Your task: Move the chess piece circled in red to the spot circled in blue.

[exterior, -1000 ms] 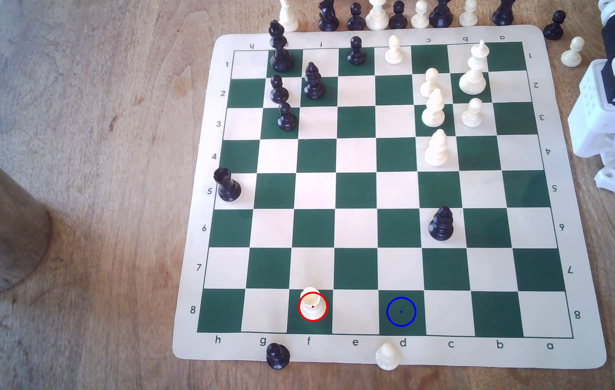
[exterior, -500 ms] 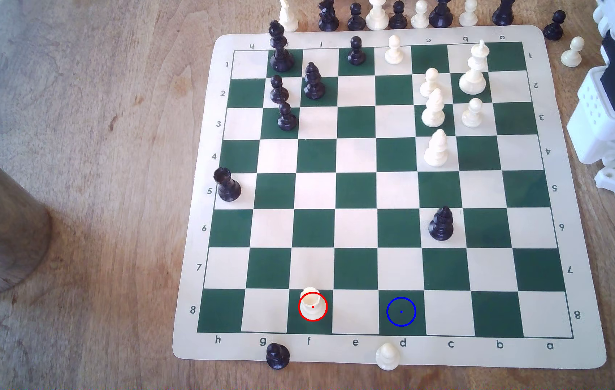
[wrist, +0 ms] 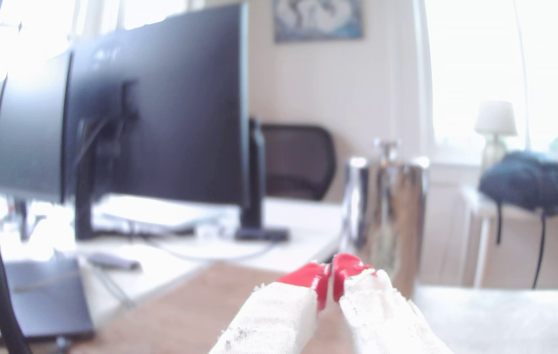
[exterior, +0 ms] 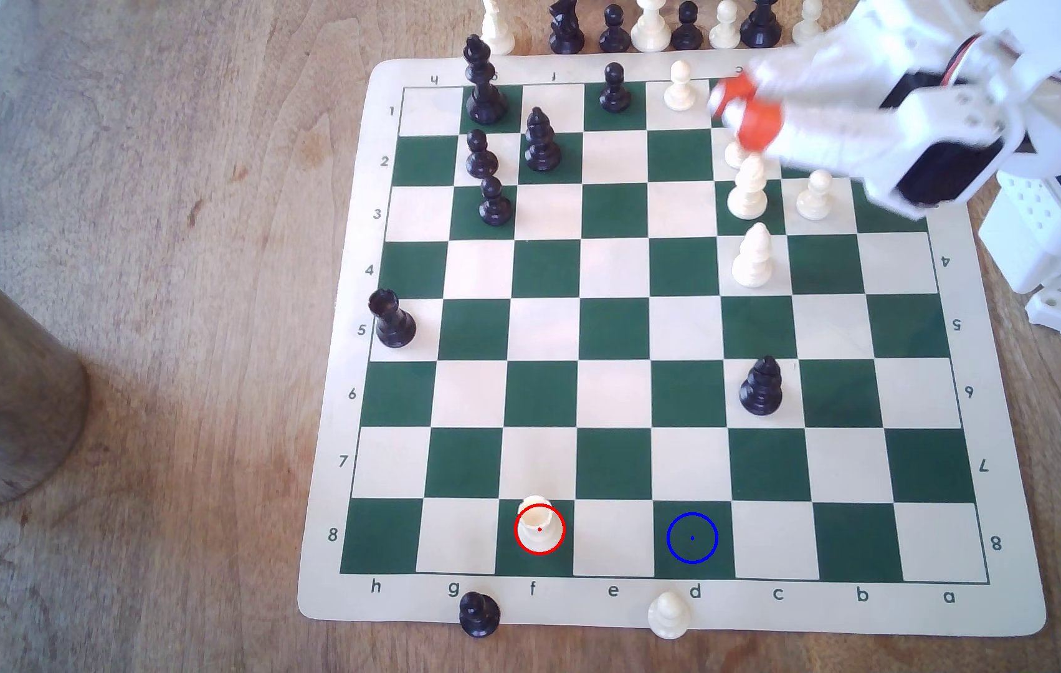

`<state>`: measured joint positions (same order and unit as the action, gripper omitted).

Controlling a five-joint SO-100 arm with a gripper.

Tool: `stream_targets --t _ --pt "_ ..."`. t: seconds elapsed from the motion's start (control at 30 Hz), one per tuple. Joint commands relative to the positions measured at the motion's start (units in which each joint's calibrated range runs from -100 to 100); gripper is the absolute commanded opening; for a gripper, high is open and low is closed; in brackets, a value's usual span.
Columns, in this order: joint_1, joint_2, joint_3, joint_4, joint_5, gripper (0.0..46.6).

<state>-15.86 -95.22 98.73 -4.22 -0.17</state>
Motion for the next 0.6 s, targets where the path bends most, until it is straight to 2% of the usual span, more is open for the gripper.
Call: stream_targets --t 0.0,0.1,0.23,0.33,0.4,0.43,0.47,0.5,0.57 --pt "-1.55 -0.62 1.08 10.53 -0.05 0.2" --pt "-2.25 -0.62 0.54 13.56 -0.10 0.2" --pt "-3.03 2.27 -5.44 20.69 1.27 1.0" --pt "-2.49 15.77 -17.32 25.44 1.12 0.9" --pt "-2.25 21.71 -22.94 27.32 -0.34 1.1" --pt "-2.72 26.55 -27.11 27.81 -2.20 1.8" --pt "-2.88 29.26 -28.93 27.81 -3.08 2.3" --pt "-3.27 31.47 -30.38 27.56 -4.15 4.2" --pt "-4.21 38.86 -35.54 27.24 -6.74 3.0"
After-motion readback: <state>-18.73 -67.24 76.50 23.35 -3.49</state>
